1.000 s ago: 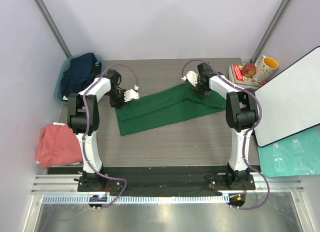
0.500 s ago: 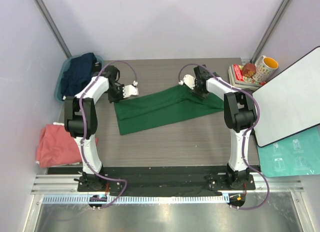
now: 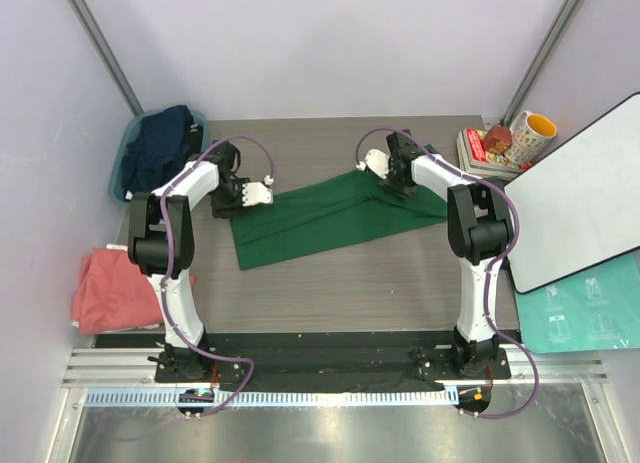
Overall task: Fold and stack the t-shirts
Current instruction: Rotate the tshirt 90 degrees
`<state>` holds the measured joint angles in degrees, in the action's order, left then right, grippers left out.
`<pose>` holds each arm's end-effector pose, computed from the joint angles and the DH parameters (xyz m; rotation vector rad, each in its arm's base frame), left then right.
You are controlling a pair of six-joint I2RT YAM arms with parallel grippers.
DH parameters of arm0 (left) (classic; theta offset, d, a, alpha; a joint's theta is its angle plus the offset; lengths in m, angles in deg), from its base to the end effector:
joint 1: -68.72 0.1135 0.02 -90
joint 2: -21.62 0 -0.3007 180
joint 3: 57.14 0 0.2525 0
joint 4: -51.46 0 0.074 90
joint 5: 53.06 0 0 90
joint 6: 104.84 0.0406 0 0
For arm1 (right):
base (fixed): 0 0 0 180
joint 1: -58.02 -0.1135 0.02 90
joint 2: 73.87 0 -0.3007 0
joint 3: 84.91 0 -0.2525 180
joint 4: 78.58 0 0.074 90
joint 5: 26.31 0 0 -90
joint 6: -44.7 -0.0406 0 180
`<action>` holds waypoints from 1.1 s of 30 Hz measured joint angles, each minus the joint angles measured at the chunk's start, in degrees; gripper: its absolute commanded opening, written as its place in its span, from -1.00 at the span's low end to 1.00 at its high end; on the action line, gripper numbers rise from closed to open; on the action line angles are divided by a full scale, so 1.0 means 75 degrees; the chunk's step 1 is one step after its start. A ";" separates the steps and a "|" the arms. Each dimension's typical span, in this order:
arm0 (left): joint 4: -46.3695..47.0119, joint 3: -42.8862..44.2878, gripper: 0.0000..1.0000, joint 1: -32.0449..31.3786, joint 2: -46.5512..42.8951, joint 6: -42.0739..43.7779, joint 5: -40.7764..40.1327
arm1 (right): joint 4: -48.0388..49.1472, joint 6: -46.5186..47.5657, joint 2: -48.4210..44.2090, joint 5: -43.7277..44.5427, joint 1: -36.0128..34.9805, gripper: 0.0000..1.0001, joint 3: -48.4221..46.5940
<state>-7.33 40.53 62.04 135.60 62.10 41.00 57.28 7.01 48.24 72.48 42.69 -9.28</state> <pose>0.4108 -0.0510 0.2067 1.9336 2.1418 0.1335 0.4589 0.1194 0.1906 -1.4568 2.2676 -0.4105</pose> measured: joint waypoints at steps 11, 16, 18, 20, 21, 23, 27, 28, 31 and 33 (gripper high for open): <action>0.0425 0.0137 0.32 -0.0003 0.0038 -0.0117 -0.0131 | -0.0280 -0.0119 -0.0201 -0.0294 -0.0041 0.08 0.0058; 0.0388 0.0452 0.32 -0.0076 -0.0102 -0.0219 0.0280 | -0.0793 -0.0102 -0.0350 -0.0921 -0.0041 0.11 0.0017; 0.0341 0.0472 0.32 -0.0178 -0.0251 -0.0219 0.0428 | -0.1072 -0.0055 -0.0399 -0.1247 -0.0041 0.10 -0.0076; 0.0259 0.0475 0.32 -0.0323 -0.0385 -0.0216 0.0554 | -0.1352 -0.0026 -0.0434 -0.1527 -0.0041 0.10 -0.0236; 0.0204 0.0475 0.32 -0.0425 -0.0443 -0.0213 0.0612 | -0.1448 -0.0017 -0.0449 -0.1626 -0.0041 0.09 -0.0315; 0.0163 0.0475 0.32 -0.0577 -0.0481 -0.0213 0.0688 | -0.1556 -0.0015 -0.0463 -0.1719 -0.0041 0.08 -0.0452; 0.0050 0.0463 0.32 -0.0839 -0.0481 -0.0219 0.0784 | -0.1696 -0.0023 -0.0463 -0.1821 0.0023 0.04 -0.0618; 0.0047 0.0463 0.32 -0.0868 -0.0481 -0.0224 0.0810 | -0.1699 -0.0052 -0.0463 -0.1842 0.0038 0.06 -0.0629; 0.0032 0.0463 0.32 -0.0871 -0.0481 -0.0233 0.0816 | -0.1580 -0.0259 -0.0463 -0.1961 0.0163 0.14 -0.0632; 0.0032 0.0460 0.32 -0.0863 -0.0481 -0.0236 0.0813 | -0.1530 -0.0367 -0.0460 -0.2043 0.0256 0.20 -0.0714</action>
<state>-7.09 43.99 55.57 131.99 60.33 47.10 45.80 4.26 44.78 57.16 44.61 -14.64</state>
